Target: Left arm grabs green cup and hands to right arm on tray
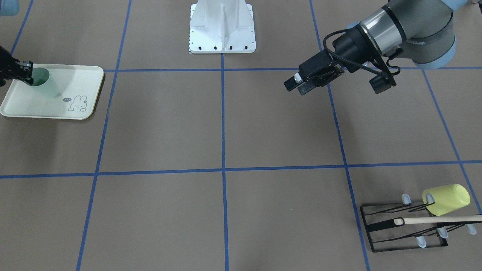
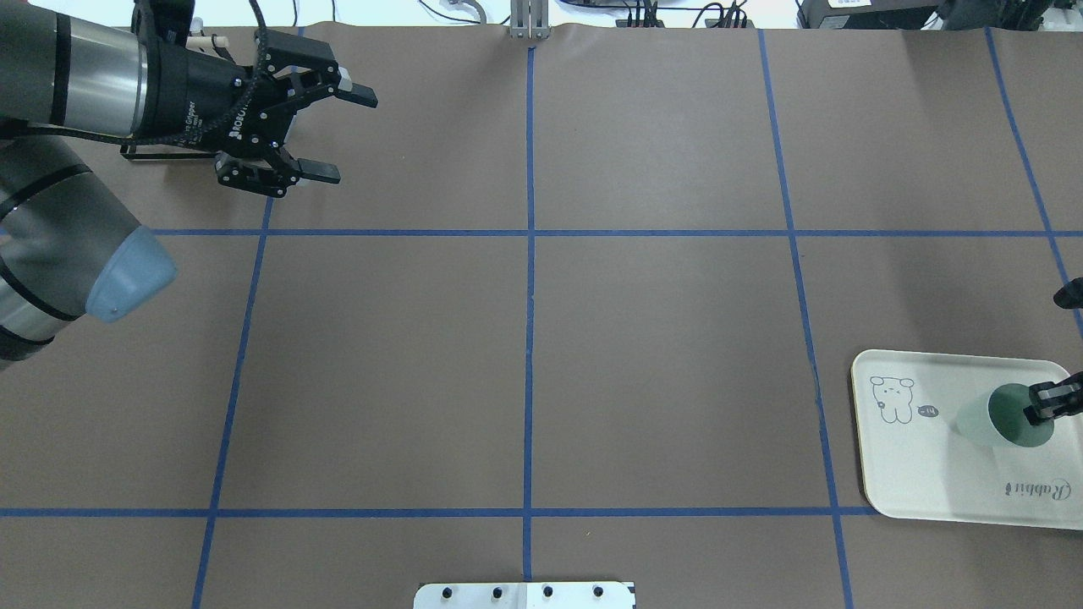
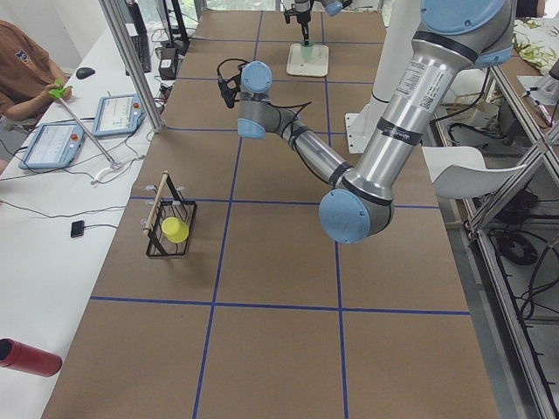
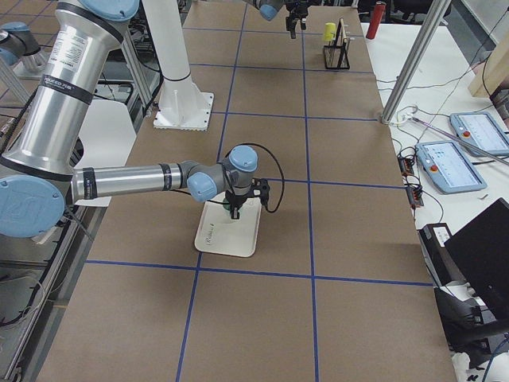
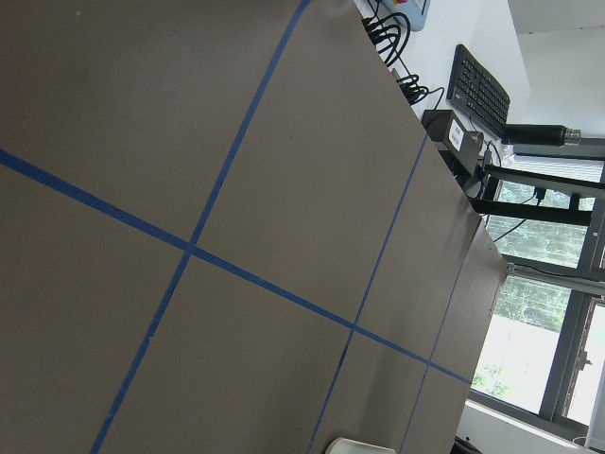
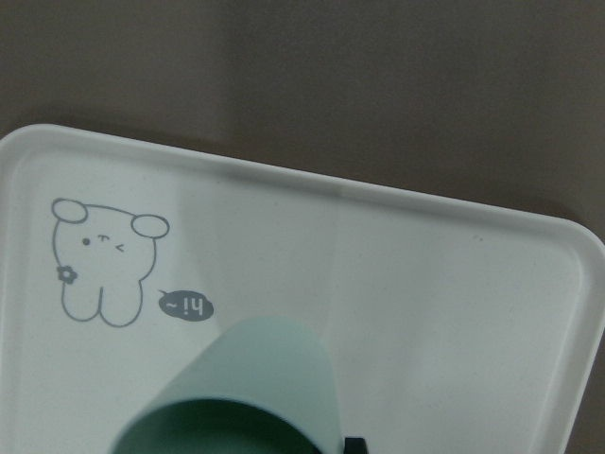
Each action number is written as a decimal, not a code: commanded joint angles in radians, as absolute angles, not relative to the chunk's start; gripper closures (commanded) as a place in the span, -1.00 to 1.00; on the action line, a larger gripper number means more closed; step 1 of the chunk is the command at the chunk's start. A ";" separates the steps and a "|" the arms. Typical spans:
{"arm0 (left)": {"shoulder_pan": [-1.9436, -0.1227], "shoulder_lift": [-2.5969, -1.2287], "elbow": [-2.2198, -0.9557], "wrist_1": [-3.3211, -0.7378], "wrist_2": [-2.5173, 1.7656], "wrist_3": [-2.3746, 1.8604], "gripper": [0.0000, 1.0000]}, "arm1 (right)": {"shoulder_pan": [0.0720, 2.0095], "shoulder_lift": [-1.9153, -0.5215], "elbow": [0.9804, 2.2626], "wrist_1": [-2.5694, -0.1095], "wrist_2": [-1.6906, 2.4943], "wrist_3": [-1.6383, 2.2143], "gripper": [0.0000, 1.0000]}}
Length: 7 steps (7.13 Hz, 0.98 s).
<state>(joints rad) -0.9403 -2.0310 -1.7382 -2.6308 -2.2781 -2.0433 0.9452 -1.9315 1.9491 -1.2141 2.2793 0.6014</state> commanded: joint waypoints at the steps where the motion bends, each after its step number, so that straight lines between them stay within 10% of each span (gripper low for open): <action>1: -0.940 -2.033 -1.740 -2.631 -2.279 -2.043 -1.00 | 0.936 -1.931 1.944 -1.213 2.279 0.601 0.67; 2: -0.940 -2.033 -1.738 -2.631 -2.279 -2.043 -1.00 | 0.937 -1.931 1.945 -1.212 2.281 0.601 -0.40; 3: -0.942 -2.033 -1.736 -2.629 -2.279 -2.043 -1.00 | 0.940 -1.933 1.956 -1.209 2.280 0.604 -0.99; 7: -1.050 -1.932 -1.747 -2.629 -2.357 -1.891 -1.00 | 1.142 -1.937 2.094 -1.207 2.296 0.603 -1.00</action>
